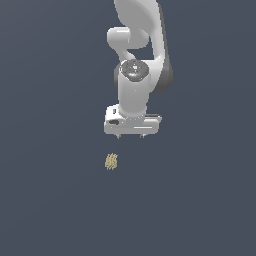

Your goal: Pick up the object and move it to a goal position.

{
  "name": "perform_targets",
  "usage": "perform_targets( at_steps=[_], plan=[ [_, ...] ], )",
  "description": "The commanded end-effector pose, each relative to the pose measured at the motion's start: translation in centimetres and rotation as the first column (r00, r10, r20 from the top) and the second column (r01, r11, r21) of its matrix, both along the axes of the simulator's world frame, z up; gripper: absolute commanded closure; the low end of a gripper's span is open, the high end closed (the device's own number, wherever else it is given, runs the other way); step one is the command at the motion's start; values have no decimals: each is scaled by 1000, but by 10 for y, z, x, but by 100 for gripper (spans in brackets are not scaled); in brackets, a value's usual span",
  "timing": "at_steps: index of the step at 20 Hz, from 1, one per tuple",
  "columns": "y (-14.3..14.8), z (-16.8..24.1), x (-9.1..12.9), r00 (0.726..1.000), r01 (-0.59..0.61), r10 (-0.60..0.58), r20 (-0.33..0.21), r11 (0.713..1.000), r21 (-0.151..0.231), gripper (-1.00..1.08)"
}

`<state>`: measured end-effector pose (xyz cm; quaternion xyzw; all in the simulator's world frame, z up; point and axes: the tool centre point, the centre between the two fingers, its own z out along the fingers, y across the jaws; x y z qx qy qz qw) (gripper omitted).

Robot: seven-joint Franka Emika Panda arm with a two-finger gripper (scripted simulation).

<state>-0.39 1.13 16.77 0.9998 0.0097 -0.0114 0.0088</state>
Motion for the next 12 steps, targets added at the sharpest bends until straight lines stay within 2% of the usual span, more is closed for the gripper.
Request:
perform_targets(
  at_steps=[1, 12],
  plan=[
    [0, 0, 0, 1000, 0, 0, 0, 1000, 0, -92],
    [13, 10, 0, 999, -40, 39, 11, 999, 17, -92]
  ],
)
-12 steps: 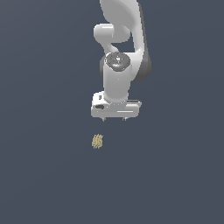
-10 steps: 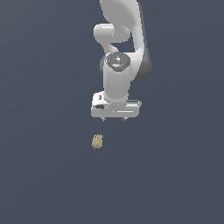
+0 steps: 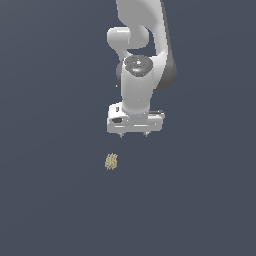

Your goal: Pick up the object and move it to a goal position.

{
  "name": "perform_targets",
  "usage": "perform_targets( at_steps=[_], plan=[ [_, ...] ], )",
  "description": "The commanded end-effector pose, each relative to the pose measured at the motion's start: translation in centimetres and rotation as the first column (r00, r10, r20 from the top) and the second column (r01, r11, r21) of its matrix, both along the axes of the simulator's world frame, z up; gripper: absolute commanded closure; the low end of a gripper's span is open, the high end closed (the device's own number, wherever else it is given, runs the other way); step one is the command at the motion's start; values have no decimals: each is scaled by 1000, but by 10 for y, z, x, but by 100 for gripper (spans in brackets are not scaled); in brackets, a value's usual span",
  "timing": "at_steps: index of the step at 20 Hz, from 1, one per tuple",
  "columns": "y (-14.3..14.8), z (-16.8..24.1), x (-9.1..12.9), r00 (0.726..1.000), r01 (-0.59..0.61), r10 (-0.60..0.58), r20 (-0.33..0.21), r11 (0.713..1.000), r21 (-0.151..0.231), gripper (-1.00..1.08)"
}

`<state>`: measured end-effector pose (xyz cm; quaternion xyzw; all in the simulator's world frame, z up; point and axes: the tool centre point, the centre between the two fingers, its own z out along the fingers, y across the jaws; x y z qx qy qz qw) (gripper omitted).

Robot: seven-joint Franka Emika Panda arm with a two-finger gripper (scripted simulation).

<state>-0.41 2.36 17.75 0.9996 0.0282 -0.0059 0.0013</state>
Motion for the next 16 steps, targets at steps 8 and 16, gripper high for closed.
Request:
perform_targets(
  at_steps=[8, 16],
  plan=[
    [-7, -6, 5, 1000, 8, -8, 1, 1000, 1, -92],
    [-41, -33, 27, 999, 48, -48, 5, 999, 3, -92]
  ],
)
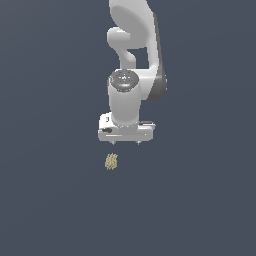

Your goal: Pick up the object and move it to a goal position.

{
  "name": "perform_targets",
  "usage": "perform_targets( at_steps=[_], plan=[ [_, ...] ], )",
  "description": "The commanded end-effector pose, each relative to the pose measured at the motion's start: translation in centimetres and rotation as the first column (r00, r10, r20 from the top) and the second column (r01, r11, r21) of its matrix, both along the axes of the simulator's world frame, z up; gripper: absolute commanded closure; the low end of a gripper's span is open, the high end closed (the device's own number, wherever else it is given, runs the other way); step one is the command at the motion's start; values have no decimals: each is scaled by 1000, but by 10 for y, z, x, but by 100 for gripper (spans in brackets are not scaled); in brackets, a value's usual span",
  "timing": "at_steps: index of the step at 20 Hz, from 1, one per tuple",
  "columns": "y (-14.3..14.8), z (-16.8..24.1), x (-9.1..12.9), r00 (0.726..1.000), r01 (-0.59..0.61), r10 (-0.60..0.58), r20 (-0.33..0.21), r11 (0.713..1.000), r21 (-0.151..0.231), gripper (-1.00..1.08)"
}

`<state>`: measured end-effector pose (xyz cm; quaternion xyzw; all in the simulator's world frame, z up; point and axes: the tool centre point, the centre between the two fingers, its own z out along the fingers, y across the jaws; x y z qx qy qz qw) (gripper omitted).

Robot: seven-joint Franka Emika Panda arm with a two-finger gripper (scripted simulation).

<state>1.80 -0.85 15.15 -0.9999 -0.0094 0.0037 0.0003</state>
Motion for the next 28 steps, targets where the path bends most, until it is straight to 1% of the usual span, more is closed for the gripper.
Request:
perform_targets(
  at_steps=[1, 7, 12, 20, 28],
  plan=[
    [-15, -12, 8, 1000, 17, -17, 1, 1000, 0, -92],
    [-50, -41, 24, 998, 55, -55, 5, 999, 0, -92],
    [-66, -54, 29, 997, 71, -71, 7, 997, 0, -92],
    [-69, -60, 30, 997, 75, -75, 6, 997, -1, -92],
    [-69, -97, 29, 997, 75, -75, 7, 997, -1, -92]
  ],
)
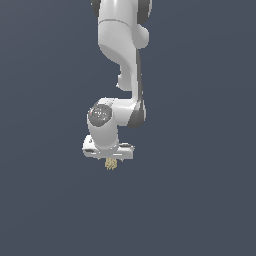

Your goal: Pick up the object and move it to a goal position.

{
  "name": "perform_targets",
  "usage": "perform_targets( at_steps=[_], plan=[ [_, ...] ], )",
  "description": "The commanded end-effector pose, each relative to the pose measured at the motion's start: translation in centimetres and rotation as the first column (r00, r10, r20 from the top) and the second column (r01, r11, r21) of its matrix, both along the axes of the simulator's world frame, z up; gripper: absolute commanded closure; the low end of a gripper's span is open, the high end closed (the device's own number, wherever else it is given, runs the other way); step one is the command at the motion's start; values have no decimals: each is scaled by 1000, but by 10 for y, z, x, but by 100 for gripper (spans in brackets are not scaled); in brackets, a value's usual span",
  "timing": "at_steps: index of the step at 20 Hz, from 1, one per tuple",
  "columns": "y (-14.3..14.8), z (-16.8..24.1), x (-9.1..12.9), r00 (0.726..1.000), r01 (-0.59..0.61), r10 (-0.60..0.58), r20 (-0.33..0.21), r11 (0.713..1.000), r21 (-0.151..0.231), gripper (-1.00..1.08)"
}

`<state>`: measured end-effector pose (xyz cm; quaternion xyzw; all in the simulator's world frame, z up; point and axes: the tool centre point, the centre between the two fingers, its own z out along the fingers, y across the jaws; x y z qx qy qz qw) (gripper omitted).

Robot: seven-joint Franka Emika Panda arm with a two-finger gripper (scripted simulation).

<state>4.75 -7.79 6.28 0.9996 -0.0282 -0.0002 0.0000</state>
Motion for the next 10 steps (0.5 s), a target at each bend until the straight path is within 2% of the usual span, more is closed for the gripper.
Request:
perform_targets(
  at_steps=[1, 7, 8, 10],
  plan=[
    [0, -12, 0, 1000, 0, 0, 0, 1000, 0, -92],
    [0, -19, 1, 1000, 0, 0, 1, 1000, 0, -92],
    [0, -19, 1, 1000, 0, 0, 1, 1000, 0, 108],
    [0, -19, 1, 1000, 0, 0, 1, 1000, 0, 108]
  ],
)
